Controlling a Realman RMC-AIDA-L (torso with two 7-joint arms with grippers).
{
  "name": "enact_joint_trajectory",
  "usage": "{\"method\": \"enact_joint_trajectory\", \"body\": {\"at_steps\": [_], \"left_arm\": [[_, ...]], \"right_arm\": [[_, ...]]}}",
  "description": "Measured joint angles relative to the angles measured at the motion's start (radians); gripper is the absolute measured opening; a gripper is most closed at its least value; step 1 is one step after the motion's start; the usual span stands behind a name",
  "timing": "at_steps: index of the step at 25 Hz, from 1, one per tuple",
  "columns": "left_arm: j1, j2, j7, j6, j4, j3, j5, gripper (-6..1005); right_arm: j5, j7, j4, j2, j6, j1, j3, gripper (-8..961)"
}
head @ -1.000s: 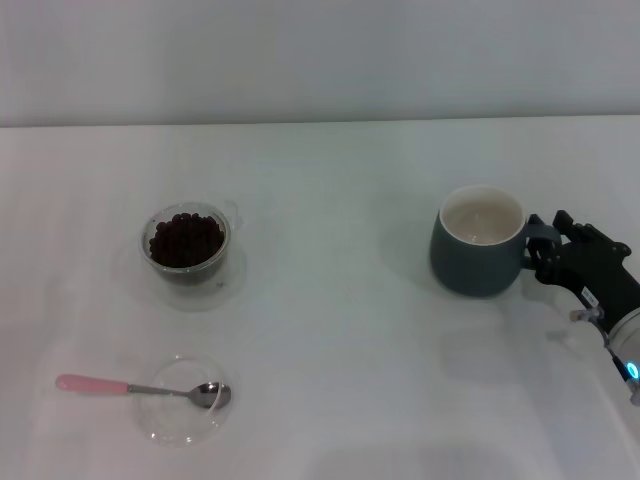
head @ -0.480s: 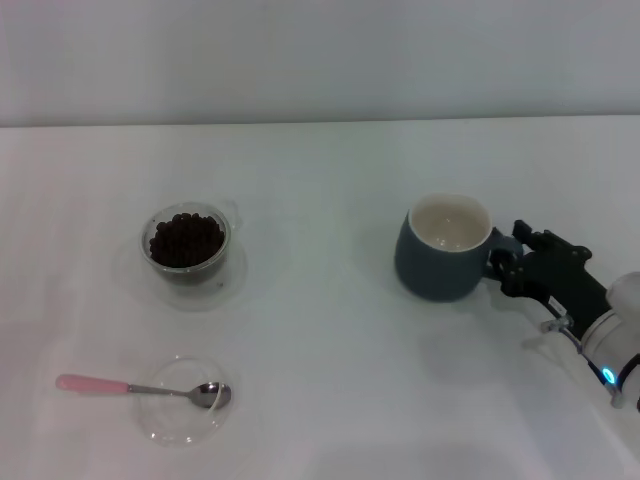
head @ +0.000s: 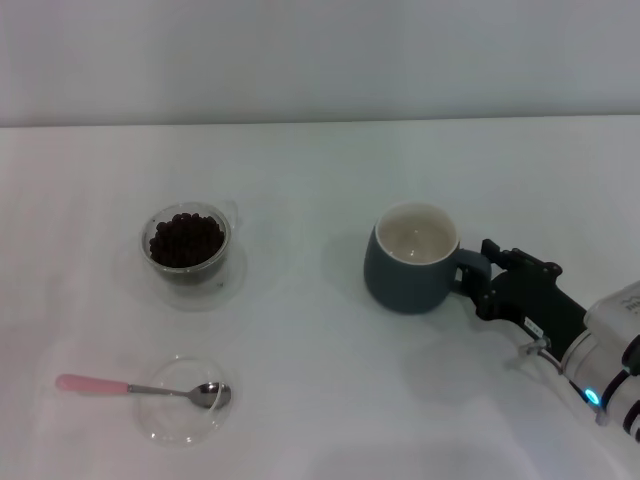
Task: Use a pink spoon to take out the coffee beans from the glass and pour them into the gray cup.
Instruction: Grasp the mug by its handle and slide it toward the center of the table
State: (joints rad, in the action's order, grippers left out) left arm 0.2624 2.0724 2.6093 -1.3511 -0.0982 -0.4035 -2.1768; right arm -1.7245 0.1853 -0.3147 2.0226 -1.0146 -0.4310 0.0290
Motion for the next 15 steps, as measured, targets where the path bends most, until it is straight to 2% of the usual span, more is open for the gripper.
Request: {"method": "enact_joint_trajectory", "body": {"at_steps": [15], "left_arm": [[0.001,0.002,0.000,0.000,0.006,0.000,0.000,700]], "right_arm": [[-0.151,0.055,-0.045,-0.002,-0.033,0.015,0.000,362]]}}
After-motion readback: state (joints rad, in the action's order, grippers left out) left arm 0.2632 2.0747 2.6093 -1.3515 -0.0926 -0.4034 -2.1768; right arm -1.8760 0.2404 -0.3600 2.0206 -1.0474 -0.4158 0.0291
